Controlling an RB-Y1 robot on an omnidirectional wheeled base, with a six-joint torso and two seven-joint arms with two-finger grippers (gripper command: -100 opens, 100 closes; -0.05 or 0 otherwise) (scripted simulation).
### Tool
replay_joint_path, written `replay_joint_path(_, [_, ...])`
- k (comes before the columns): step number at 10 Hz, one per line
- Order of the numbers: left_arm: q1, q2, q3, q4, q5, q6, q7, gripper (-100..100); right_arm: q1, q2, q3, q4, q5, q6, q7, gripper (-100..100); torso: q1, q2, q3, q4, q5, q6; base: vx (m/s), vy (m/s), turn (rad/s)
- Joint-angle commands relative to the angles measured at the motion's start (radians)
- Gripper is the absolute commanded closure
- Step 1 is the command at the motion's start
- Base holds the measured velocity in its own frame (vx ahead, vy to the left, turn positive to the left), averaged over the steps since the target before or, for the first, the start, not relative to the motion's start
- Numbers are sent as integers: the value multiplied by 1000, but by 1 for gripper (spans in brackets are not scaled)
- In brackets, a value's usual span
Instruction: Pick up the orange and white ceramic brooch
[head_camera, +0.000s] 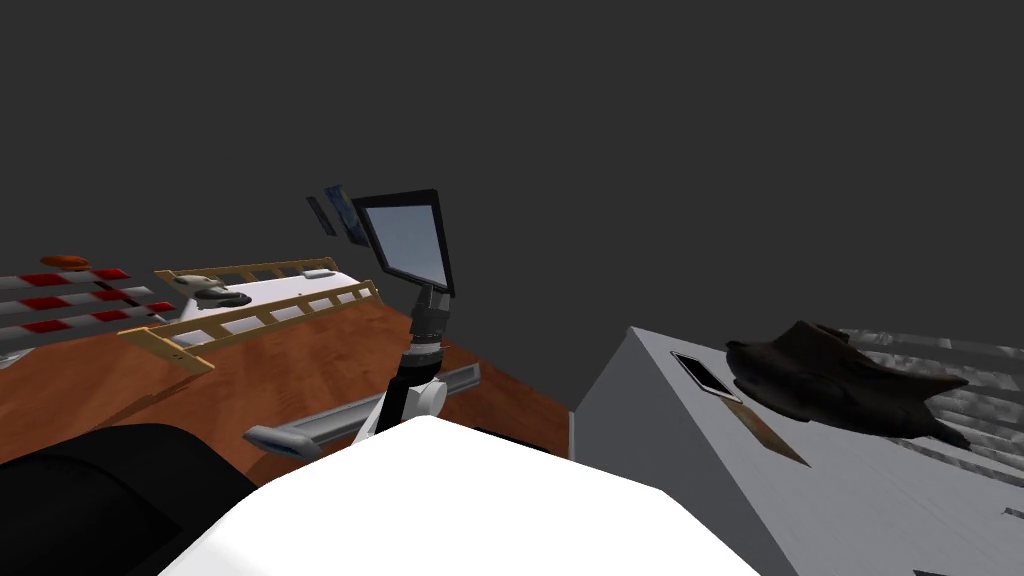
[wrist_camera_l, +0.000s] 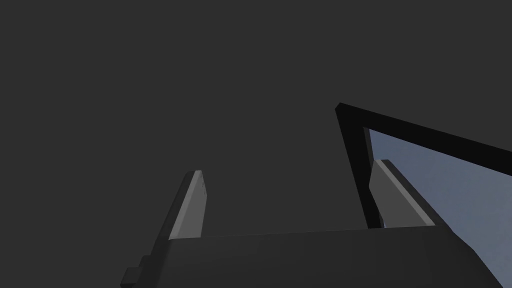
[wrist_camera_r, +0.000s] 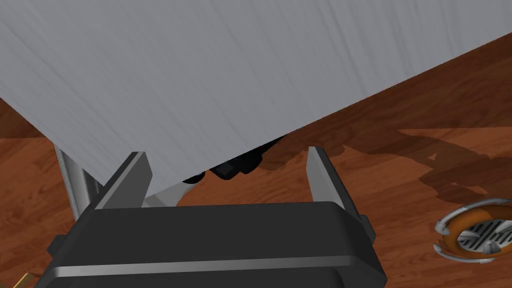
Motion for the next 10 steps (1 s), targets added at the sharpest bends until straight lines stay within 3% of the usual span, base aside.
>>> replay_joint_path(1, [0, 0, 0, 0, 0, 0, 0, 0, 14, -24, -23, 10, 13, -2, 35, -100, 0, 0, 0, 0, 0, 0, 145, -28, 58])
replay_joint_path(5, [0, 0, 0, 0, 0, 0, 0, 0, 90, -122, -120, 30, 76, -11, 143, -100, 1, 0, 0, 0, 0, 1, 171, -38, 101])
replay_joint_path(6, [0, 0, 0, 0, 0, 0, 0, 0, 101, -137, -133, 32, 85, -12, 159, -100, -1, 0, 0, 0, 0, 1, 124, -53, 60])
replay_joint_path(7, [0, 0, 0, 0, 0, 0, 0, 0, 93, -126, -120, 33, 77, -10, 151, -100, 0, 3, 2, 1, 0, 1, 48, -20, 17])
replay_joint_path(8, [0, 0, 0, 0, 0, 0, 0, 0, 94, -128, -122, 33, 78, -10, 155, 0, 2, 8, 5, 2, 0, 1, 12, -5, 1])
replay_joint_path(9, [0, 0, 0, 0, 0, 0, 0, 0, 92, -149, -96, 33, 87, 22, 150, -100, 3, 12, 7, 3, 1, 2, 1, -1, -12])
replay_joint_path(10, [0, 0, 0, 0, 0, 0, 0, 0, 92, -159, -83, 34, 91, 38, 148, -100, 4, 14, 8, 4, 1, 2, -8, 2, -18])
